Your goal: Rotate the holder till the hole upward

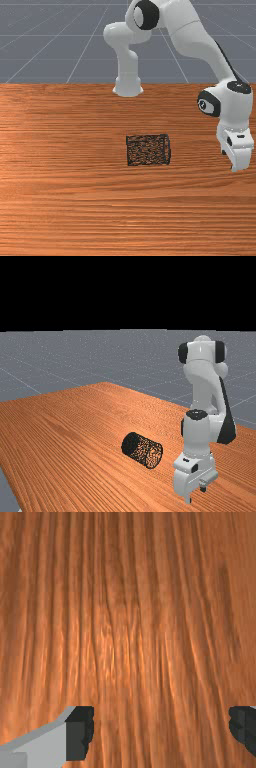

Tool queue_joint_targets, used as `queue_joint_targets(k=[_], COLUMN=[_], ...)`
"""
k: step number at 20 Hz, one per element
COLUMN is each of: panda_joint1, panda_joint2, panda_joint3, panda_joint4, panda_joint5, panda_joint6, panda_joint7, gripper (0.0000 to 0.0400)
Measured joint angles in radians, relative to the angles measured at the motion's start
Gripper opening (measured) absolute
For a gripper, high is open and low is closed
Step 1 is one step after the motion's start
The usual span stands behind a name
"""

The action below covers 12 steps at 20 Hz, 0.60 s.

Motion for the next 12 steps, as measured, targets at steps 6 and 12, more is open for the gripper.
queue_joint_targets(k=[6,12], panda_joint1=[0.071,0.212], panda_joint2=[-0.035,0.079], panda_joint3=[-0.056,-0.192], panda_joint4=[-0.066,0.148], panda_joint5=[-0.047,-0.159], panda_joint6=[-0.004,-0.208], panda_joint7=[0.077,0.191], gripper=[0.0400,0.0399])
